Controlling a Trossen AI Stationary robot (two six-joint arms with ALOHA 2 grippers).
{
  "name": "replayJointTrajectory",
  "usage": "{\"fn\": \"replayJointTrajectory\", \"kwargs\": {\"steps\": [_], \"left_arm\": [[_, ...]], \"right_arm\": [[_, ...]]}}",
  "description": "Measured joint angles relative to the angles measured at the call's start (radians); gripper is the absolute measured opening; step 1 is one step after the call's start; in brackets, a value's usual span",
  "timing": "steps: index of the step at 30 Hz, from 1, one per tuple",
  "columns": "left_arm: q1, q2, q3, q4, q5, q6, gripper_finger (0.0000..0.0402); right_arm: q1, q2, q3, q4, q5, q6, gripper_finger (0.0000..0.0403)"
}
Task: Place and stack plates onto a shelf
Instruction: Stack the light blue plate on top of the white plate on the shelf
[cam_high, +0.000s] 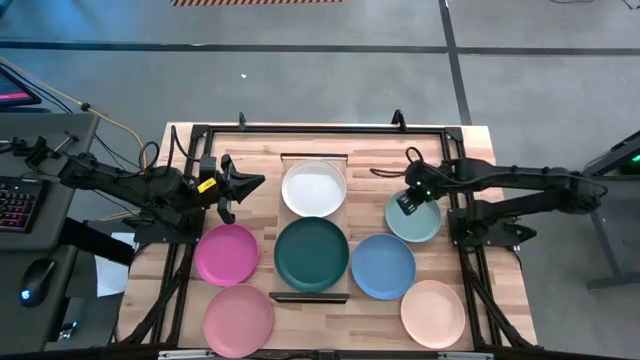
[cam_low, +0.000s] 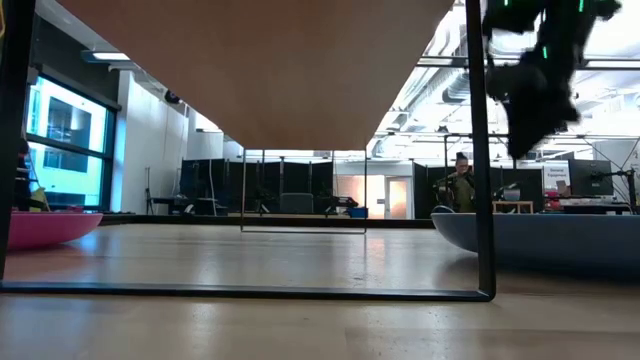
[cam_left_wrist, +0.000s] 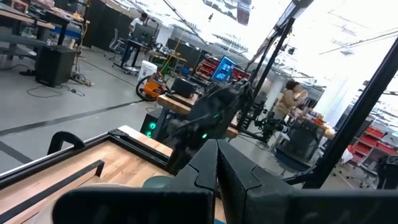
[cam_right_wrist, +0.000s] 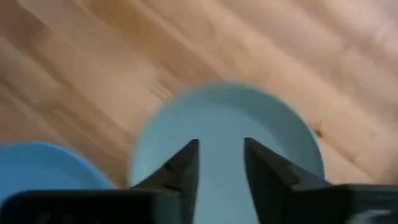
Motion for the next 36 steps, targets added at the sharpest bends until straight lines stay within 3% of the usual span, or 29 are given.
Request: {"fn": "replayJointTrajectory", "kwargs": {"steps": [6,10,18,30,33,36], "left_arm": [[0.000,0.000,0.000,-0.002,-0.001,0.000,0.0000],[0.000,0.000,0.000,-0.002,-0.015,0.000,0.0000],[0.001,0.000,0.000,-0.004,-0.034,0.000,0.0000],[0.001,0.000,0.000,-0.007,-0.035,-0.019,0.0000],[0.001,0.000,0.000,-0.007,-0.038,-0.019,0.0000],[0.001,0.000,0.000,-0.008,-0.038,-0.019,0.0000]], "right_arm": [[-0.149,0.001,-0.183,0.107,-0.096,-0.124,0.0189],[-0.198,0.001,-0.211,0.117,-0.028,-0.149,0.0200],[-0.306,0.091,-0.212,0.161,-0.021,-0.060,0.0199],[-0.383,0.300,-0.208,0.224,-0.027,-0.144,0.0196],[-0.383,0.300,-0.208,0.227,-0.029,-0.148,0.0171],[-0.383,0.284,-0.210,0.227,-0.022,-0.150,0.0114]]}}
